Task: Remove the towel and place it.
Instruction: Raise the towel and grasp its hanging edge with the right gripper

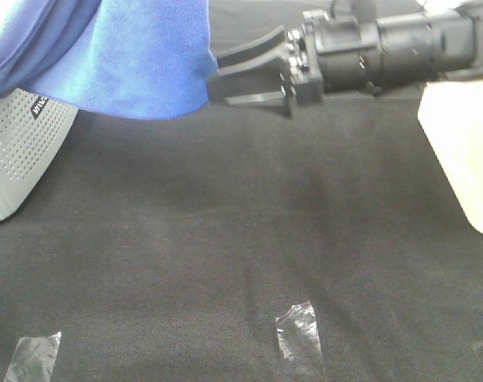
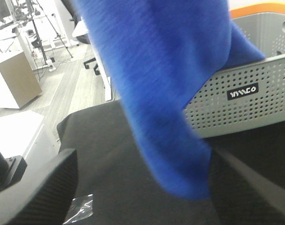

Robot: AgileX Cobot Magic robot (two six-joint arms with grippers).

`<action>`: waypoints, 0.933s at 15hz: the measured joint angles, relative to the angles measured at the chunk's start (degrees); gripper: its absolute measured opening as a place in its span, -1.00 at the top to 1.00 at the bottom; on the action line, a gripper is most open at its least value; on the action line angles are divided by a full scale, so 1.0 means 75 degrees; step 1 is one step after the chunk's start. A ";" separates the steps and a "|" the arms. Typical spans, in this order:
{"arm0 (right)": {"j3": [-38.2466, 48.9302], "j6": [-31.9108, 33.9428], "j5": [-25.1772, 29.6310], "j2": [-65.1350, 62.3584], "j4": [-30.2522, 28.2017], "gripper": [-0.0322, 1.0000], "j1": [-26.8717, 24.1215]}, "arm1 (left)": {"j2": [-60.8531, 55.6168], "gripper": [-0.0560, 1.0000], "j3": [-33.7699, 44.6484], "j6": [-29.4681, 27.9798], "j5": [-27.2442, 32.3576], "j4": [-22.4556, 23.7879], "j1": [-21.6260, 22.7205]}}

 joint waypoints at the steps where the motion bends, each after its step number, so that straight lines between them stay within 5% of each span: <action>1: -0.0099 0.0038 -0.0023 0.0015 0.0008 -0.54 0.0000 | 0.0000 0.89 0.0000 0.0000 0.0000 -0.0038 0.0000; 10: -0.0176 -0.0046 -0.0138 0.0138 -0.0176 -0.53 0.0993 | 0.0053 0.89 0.0000 0.0000 -0.0015 0.0099 0.0000; 14: -0.0176 0.0053 -0.0405 0.0145 -0.0413 -0.08 0.0909 | 0.0069 0.89 0.0000 0.0008 -0.0008 0.0504 0.0000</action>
